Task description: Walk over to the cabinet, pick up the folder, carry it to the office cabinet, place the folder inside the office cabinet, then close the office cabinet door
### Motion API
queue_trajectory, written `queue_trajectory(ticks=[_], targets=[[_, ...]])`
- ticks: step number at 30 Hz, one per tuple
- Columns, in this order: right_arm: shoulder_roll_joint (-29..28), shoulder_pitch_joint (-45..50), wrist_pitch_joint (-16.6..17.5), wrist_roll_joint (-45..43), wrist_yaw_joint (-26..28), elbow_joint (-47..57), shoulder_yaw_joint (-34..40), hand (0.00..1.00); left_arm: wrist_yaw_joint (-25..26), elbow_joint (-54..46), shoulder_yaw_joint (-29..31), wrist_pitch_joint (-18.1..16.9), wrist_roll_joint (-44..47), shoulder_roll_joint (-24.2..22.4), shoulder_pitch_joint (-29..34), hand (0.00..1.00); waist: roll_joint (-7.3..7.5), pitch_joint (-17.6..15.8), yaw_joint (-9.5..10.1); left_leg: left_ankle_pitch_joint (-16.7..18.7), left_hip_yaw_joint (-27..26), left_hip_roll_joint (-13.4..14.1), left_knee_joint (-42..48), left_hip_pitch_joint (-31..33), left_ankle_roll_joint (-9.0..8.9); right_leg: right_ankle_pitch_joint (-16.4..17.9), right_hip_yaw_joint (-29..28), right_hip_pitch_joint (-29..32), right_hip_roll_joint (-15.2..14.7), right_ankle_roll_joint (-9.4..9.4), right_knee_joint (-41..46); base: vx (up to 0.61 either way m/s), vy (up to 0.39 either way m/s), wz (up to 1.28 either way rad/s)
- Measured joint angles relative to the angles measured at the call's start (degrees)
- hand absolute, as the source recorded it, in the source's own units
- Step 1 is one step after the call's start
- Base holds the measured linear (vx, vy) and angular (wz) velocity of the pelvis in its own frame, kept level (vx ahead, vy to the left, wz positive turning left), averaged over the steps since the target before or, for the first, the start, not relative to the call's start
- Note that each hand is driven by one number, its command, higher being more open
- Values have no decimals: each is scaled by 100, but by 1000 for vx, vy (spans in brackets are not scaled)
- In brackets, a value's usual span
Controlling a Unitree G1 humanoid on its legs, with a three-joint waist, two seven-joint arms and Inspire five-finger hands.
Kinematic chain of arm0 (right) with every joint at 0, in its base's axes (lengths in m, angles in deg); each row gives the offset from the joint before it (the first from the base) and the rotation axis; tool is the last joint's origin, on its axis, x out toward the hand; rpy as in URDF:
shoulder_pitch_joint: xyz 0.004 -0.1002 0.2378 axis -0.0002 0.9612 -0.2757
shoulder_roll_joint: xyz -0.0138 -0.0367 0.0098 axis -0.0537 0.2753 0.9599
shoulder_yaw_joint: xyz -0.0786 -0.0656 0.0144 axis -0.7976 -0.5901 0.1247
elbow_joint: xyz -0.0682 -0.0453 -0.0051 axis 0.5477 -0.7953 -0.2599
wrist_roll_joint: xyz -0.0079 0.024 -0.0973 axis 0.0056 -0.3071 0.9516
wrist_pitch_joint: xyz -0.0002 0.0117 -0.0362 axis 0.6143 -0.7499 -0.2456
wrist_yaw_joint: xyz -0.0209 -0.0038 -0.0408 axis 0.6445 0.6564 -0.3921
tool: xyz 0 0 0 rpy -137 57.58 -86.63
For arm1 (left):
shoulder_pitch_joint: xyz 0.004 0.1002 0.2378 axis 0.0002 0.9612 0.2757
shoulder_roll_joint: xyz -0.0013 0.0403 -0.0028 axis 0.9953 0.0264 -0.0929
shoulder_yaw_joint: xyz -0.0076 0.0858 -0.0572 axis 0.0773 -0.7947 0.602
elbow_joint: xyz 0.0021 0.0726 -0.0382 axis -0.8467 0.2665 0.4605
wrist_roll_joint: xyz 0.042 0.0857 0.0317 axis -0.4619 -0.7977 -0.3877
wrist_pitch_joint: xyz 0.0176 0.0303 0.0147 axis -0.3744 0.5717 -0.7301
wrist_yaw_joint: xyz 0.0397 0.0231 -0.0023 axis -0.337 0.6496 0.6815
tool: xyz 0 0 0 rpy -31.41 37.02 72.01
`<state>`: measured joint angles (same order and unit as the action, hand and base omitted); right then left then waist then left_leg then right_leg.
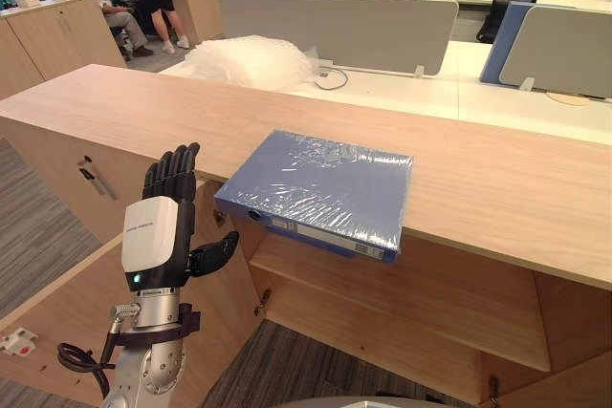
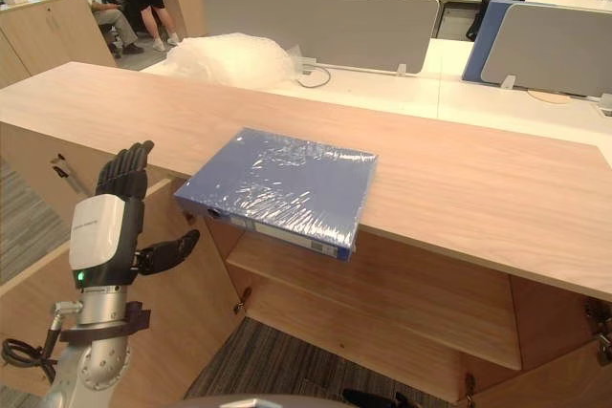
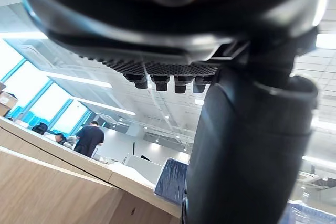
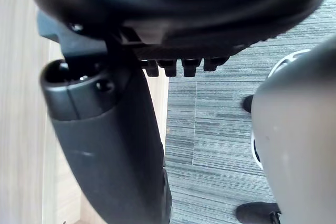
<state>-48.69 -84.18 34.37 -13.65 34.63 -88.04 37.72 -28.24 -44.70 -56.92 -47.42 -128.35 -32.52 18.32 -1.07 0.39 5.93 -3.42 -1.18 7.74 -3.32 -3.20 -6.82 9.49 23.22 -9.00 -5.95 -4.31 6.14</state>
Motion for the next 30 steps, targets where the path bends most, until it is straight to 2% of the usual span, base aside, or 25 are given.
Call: queue_trajectory(ticks=[6,14,26,27,30], targets=[[47,-36,-4,1,45,-15,-5,100,-95,202,-263,-212,-135,731,-70,100,-53,-40,-28,-3,-58,-4,-82,-90,21,-19,-71,-2,-4,36,3,-17,10,-5],[66,-92,-4,0,57,28,-9,100,-294,575,-666,-393,-197,1235,-456,100,-67,-133,-96,-24,-114,-12,-160,-167,49,-25,-123,-12,-5,42,-36,-5,4,-3],[68,-160,-6,1,74,28,-17,100,-373,798,-1095,-460,-199,1560,-1004,100,-80,-175,-221,-13,-172,-23,-160,-193,65,-123,-246,-20,-1,76,-158,-10,10,-5],[68,-167,-6,0,77,27,-19,100,-373,798,-1100,-470,-200,1572,-1004,0,-81,-176,-236,-13,-182,-23,-160,-195,65,-132,-257,-19,-1,71,-166,-32,19,-9],[102,-183,-7,0,99,28,-20,100,-373,800,-1102,-466,-202,1593,-1074,0,-100,-183,-290,-11,-269,-22,-160,-210,69,-209,-332,-12,3,59,-240,-47,29,-13]])
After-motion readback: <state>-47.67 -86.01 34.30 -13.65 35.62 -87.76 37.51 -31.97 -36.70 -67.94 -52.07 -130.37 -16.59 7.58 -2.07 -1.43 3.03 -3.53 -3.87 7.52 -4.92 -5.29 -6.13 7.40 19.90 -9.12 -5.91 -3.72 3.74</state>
